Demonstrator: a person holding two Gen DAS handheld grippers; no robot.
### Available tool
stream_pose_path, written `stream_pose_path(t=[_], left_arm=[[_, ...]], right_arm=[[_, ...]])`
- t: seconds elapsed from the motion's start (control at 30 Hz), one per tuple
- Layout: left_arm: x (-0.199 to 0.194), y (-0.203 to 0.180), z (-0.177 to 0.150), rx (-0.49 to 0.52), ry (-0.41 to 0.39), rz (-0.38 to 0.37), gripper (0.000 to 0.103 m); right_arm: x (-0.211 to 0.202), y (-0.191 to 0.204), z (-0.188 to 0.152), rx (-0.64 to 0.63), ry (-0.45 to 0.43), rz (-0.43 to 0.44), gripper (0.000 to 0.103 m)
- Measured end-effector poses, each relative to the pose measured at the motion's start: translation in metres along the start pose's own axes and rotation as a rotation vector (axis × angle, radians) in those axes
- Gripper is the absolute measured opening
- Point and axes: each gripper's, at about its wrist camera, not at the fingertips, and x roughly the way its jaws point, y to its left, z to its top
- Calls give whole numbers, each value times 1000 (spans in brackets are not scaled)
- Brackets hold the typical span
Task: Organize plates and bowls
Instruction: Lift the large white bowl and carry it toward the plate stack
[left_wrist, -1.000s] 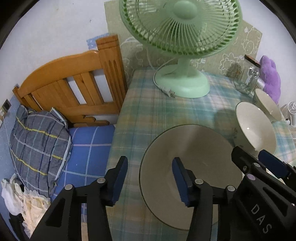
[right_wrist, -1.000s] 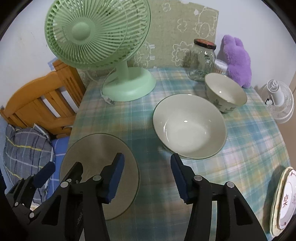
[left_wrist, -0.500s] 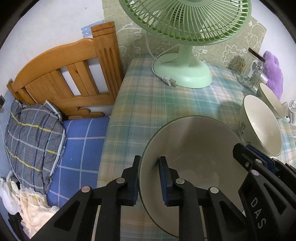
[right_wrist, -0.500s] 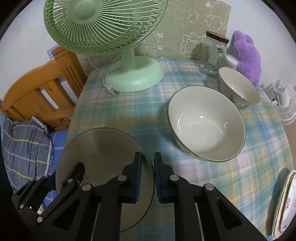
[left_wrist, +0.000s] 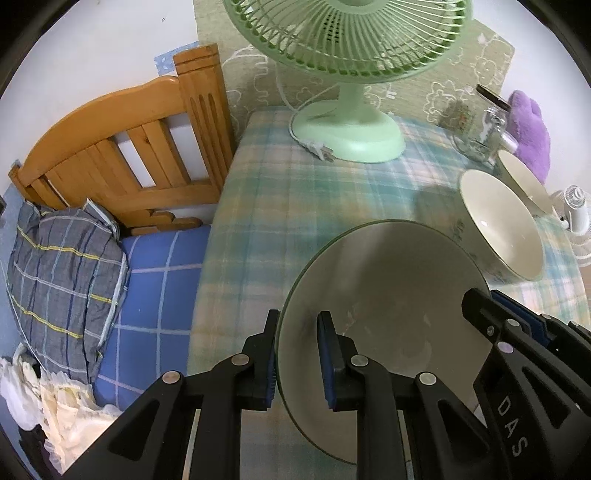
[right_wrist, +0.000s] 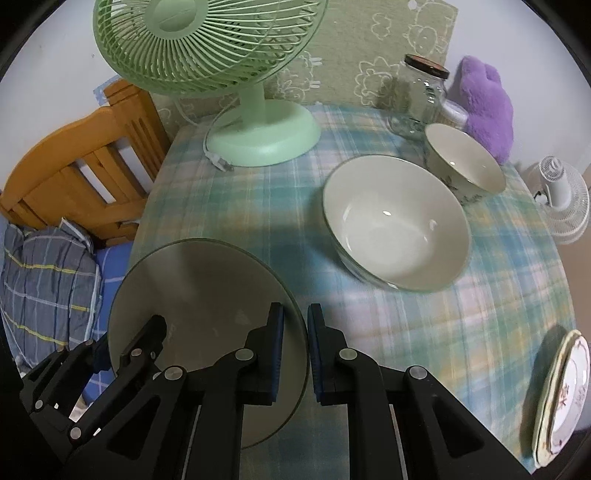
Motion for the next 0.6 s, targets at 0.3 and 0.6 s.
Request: stream_pose_path(t=[0.3, 0.6], left_arm=[[-23, -24, -26, 24, 33, -6, 17], [-49, -59, -45, 35, 28, -5, 17]], right_arm=[[-24, -23, -28, 19, 21, -4, 16], [-52, -60, -50, 19, 30, 1, 16]])
